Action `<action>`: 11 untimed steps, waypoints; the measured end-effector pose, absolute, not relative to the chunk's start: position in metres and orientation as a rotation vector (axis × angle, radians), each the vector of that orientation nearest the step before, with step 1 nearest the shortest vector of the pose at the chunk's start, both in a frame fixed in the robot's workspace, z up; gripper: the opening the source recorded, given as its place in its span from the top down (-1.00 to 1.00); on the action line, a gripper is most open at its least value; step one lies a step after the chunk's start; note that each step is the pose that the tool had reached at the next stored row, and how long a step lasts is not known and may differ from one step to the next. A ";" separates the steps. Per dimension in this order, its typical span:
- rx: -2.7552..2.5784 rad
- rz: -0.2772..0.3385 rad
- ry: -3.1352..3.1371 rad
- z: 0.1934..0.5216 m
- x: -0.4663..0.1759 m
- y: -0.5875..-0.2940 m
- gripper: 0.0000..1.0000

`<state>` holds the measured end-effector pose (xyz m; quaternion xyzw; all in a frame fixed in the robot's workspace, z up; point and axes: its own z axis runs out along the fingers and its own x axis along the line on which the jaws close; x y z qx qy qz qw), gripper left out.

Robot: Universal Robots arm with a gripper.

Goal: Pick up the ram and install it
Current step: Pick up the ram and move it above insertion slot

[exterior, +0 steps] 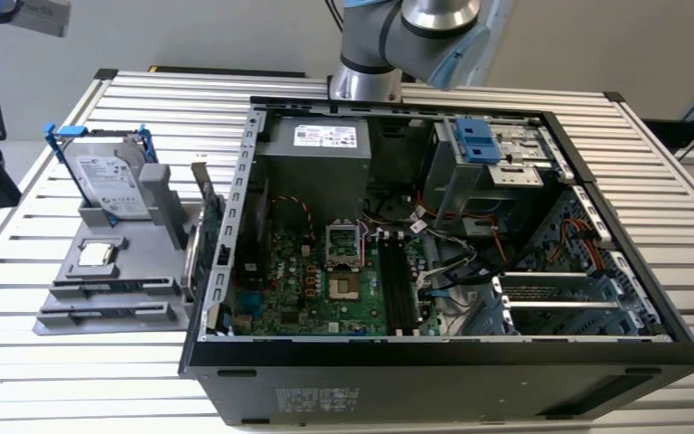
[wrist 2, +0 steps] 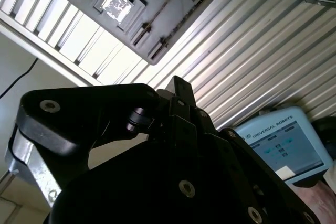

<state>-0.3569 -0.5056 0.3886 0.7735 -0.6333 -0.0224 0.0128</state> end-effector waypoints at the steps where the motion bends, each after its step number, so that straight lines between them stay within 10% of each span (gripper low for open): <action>1: 2.407 -0.070 -1.977 0.388 -0.357 -0.506 1.00; 11: 2.371 -0.069 -2.022 0.383 -0.357 -0.506 1.00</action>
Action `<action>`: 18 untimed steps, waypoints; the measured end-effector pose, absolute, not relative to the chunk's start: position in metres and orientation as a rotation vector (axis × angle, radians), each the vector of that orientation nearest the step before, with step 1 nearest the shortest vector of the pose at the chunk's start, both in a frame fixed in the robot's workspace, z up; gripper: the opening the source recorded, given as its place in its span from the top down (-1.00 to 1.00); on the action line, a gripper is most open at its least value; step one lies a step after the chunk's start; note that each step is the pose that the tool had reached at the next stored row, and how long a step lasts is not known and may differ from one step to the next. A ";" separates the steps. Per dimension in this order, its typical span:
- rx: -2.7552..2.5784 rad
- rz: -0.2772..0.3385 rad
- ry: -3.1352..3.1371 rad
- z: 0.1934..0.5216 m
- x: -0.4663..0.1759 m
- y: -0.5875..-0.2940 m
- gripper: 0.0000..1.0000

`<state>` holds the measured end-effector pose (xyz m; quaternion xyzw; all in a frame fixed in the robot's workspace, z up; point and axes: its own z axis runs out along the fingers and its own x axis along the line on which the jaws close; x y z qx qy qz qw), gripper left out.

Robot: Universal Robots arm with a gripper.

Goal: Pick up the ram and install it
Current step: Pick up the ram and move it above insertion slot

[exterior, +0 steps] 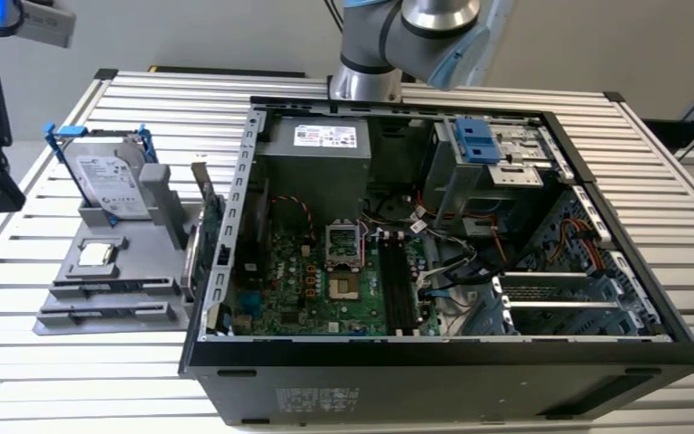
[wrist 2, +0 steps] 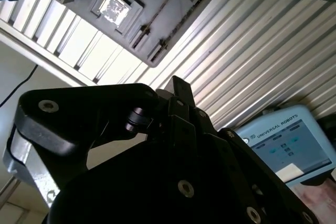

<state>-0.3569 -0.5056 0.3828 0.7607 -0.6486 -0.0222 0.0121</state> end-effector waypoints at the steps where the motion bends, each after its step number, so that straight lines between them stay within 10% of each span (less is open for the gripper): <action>1: 2.370 -0.069 -2.024 0.383 -0.357 -0.506 1.00; 18: 2.350 -0.070 -2.048 0.380 -0.357 -0.506 1.00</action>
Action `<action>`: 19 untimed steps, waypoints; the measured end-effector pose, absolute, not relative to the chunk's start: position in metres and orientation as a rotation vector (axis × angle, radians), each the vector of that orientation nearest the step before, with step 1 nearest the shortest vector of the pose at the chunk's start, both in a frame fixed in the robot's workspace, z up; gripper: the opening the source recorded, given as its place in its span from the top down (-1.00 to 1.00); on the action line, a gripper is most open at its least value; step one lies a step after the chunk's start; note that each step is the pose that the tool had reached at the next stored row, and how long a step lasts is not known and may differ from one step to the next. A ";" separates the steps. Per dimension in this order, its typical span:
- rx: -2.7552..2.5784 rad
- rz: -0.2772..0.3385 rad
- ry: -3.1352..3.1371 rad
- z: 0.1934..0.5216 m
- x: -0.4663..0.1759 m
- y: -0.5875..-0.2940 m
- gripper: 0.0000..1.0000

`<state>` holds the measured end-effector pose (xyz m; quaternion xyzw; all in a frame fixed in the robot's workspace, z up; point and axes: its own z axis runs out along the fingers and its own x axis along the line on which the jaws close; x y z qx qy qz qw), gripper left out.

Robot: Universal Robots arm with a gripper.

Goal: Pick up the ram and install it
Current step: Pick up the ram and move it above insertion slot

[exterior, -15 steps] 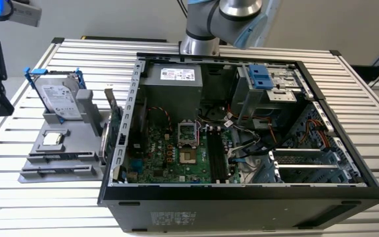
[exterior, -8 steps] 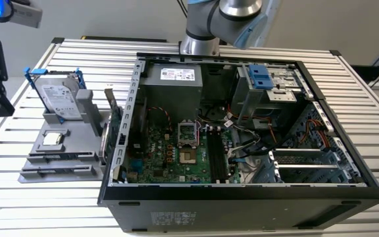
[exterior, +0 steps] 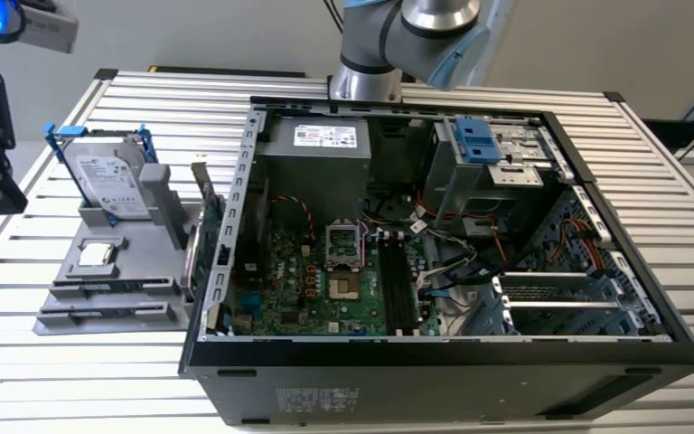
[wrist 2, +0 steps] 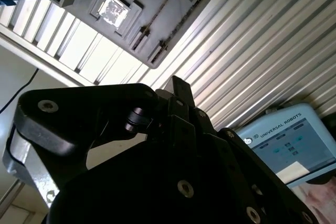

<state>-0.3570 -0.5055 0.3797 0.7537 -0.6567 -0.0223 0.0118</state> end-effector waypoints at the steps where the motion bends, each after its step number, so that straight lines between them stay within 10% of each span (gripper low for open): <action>1: 2.349 -0.070 -2.049 0.380 -0.357 -0.506 1.00; 19: 2.334 -0.070 -2.066 0.378 -0.357 -0.506 1.00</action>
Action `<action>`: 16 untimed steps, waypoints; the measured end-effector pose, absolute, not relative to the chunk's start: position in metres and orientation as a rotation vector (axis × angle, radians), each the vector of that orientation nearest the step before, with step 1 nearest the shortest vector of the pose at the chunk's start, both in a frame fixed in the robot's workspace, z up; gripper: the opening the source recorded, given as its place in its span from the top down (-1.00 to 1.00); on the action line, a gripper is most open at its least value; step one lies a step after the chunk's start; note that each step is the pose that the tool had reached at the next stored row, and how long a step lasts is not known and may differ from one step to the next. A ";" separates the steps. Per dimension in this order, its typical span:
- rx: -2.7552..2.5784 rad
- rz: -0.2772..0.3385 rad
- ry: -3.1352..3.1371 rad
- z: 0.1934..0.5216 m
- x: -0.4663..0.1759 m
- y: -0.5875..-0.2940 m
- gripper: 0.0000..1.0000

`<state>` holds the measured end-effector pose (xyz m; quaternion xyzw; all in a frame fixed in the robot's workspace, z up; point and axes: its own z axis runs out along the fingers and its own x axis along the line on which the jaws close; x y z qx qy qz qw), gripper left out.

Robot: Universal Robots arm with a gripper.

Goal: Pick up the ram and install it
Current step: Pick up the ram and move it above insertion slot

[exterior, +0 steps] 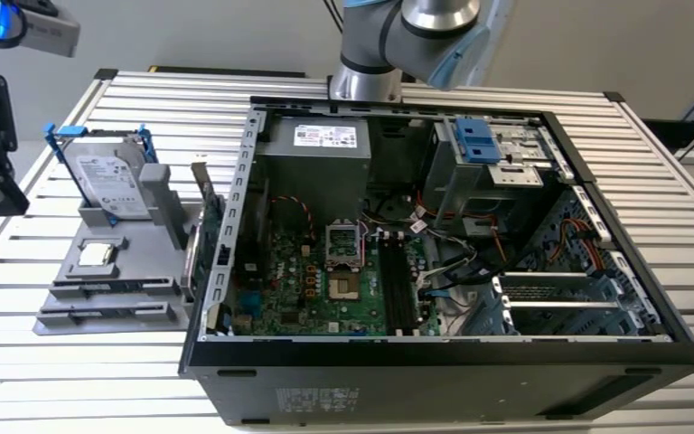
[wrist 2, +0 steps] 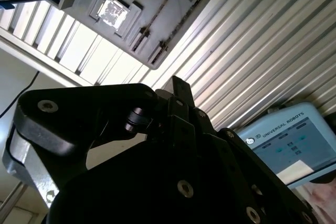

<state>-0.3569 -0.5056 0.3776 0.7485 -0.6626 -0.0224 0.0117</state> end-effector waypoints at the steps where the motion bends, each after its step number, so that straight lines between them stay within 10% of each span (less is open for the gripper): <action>1: 2.333 -0.070 -2.067 0.377 -0.357 -0.506 1.00; 16: 2.322 -0.070 -2.080 0.376 -0.357 -0.506 1.00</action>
